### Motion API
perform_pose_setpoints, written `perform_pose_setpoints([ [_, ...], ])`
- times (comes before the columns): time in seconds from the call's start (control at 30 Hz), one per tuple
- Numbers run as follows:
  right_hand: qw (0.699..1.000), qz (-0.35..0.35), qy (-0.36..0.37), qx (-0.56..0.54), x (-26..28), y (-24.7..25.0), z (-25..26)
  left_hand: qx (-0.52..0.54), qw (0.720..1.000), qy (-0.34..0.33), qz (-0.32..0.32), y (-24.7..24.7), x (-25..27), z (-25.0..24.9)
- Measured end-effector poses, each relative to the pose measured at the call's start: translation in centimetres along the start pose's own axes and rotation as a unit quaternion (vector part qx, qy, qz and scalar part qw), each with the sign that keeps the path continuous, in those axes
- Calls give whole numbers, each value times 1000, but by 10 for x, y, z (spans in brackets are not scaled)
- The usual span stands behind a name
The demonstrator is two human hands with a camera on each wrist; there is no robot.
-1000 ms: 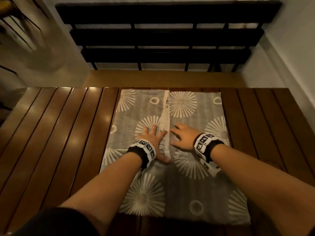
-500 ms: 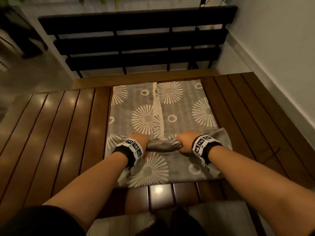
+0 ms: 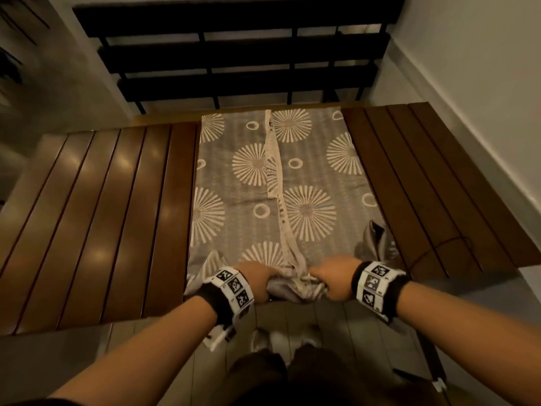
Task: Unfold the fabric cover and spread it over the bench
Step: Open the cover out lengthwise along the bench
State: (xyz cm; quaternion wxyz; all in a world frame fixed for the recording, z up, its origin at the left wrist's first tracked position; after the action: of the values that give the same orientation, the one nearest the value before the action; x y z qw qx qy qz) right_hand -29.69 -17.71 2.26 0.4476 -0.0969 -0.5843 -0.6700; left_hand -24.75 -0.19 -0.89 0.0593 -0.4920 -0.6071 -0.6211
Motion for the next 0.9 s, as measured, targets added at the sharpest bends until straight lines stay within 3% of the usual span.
perform_pose_setpoints([
  [0.17,993,93,14,-73,11,-57,15,167,979,-10,121,-27,33,-13],
  [0.2,992,102,8,-79,12,-59,15,179,977,-3,116,-26,33,-13],
  [0.23,994,86,11,-72,12,-58,14,173,982,3,78,-22,30,-12],
  [0.33,998,-62,8,-15,5,-39,0,68,986,29,-151,-2,20,1],
  [0.4,985,-174,-9,-16,-1,-22,-17,0,973,51,-224,-2,13,11],
  [0.47,969,-238,-58,-5,-8,-13,-33,-36,979,85,-179,-14,4,19],
  [0.57,966,-203,-159,-24,-26,-25,-37,-24,986,98,-134,-37,-7,17],
  [0.7,971,-195,-122,-66,-45,-52,-7,-11,985,60,-163,-37,-14,-1],
  [0.8,959,-249,-87,-102,-39,-46,-1,8,984,57,-168,-27,-22,-11],
  [0.9,946,-282,-135,-90,-24,-39,-3,2,985,70,-158,-24,-29,-8],
])
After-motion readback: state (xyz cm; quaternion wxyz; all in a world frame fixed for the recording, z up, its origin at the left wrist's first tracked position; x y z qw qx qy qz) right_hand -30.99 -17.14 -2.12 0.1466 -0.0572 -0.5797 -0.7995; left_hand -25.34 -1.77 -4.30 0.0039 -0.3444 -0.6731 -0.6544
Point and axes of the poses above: each hand's wrist, its own x-axis away from the middle knuckle, its own y-axis out of the back of the hand, z = x × y, the point moved 3 cm from there along -x, towards the middle knuckle, and after that the axes turned 7 degrees about y, right-handed, at the moved point
